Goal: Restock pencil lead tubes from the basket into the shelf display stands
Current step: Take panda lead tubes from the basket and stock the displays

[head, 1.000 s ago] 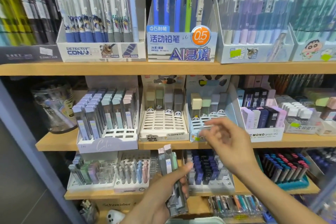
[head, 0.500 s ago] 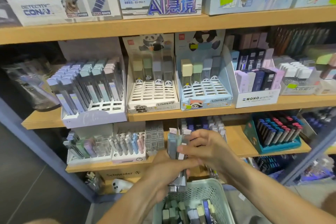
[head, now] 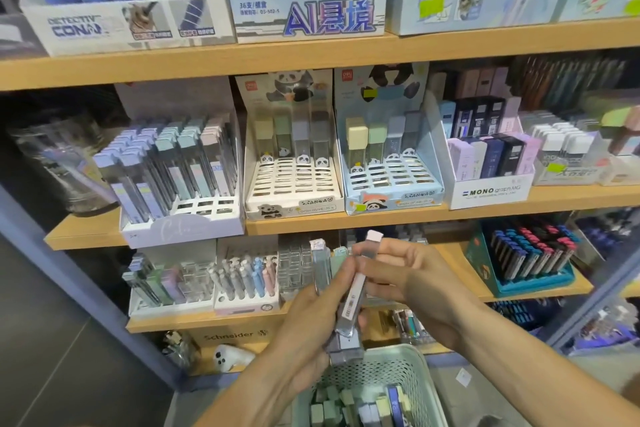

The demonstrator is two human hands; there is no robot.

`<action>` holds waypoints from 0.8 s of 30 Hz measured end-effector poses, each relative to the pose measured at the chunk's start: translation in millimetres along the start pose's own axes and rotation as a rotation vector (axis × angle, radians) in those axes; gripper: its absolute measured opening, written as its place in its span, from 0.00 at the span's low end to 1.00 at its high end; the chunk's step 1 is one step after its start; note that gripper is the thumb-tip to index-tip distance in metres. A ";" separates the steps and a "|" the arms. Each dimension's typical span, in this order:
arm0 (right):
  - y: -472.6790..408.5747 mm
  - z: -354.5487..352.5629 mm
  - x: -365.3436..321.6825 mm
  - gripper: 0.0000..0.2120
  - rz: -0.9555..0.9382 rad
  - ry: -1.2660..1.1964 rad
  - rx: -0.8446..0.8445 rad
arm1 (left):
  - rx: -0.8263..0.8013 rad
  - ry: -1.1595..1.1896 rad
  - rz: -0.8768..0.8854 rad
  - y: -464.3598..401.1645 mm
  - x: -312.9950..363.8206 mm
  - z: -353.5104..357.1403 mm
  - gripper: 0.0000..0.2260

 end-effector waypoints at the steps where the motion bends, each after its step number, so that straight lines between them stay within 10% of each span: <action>1: 0.2 0.4 -0.9 0.14 -0.032 0.010 0.007 | 0.004 0.027 -0.003 0.0 0.8 -2.2 0.26; 5: 3.5 12.3 -11.6 0.20 -0.241 0.067 0.022 | 0.075 0.052 0.038 3.7 7.0 -5.7 0.32; 8: 5.0 27.3 -29.6 0.29 -0.398 0.113 0.040 | 0.155 -0.009 0.150 16.2 22.3 -5.7 0.19; 24: -65.6 156.6 -106.6 0.16 -0.940 0.467 0.035 | 0.494 0.225 0.337 38.1 87.8 -84.5 0.23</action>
Point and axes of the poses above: each hand's wrist, its own y-axis away from the middle knuckle, its own z-axis out of the palm, x = y × z, the point moved 2 cm from there along -y, towards the middle knuckle, and after that the axes turned 5 degrees about z, right-handed, at the moved point
